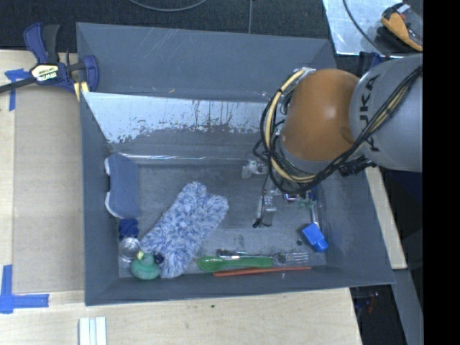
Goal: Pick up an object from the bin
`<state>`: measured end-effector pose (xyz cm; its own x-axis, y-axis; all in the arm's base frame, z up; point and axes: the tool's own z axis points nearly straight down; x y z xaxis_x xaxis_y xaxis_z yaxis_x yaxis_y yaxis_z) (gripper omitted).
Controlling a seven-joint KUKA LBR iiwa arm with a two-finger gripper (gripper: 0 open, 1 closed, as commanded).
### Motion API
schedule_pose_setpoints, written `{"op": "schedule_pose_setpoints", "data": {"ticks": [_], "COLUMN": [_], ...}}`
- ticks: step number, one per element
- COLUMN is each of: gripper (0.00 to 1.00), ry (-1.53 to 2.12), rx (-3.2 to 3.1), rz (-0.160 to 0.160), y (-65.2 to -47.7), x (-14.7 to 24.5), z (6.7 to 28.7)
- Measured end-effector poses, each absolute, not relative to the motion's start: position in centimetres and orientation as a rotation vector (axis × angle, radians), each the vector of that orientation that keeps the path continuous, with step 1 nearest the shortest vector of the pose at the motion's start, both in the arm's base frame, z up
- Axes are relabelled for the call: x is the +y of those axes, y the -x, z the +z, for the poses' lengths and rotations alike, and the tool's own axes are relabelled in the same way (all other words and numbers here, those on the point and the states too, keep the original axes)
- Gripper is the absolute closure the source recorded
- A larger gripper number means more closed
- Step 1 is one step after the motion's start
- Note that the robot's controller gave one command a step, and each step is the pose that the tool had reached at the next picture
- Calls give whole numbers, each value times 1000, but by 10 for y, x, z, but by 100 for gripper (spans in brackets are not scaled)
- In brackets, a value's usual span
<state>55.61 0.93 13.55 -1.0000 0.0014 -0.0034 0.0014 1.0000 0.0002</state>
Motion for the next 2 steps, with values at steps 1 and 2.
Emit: {"op": "schedule_pose_setpoints", "data": {"ticks": [1, 2], "gripper": [0, 0], "ry": [-2, 16], "rx": [3138, 3138], "rz": [0, -1], "y": [-556, -556], "x": [9, 12], "z": [136, 133]}}
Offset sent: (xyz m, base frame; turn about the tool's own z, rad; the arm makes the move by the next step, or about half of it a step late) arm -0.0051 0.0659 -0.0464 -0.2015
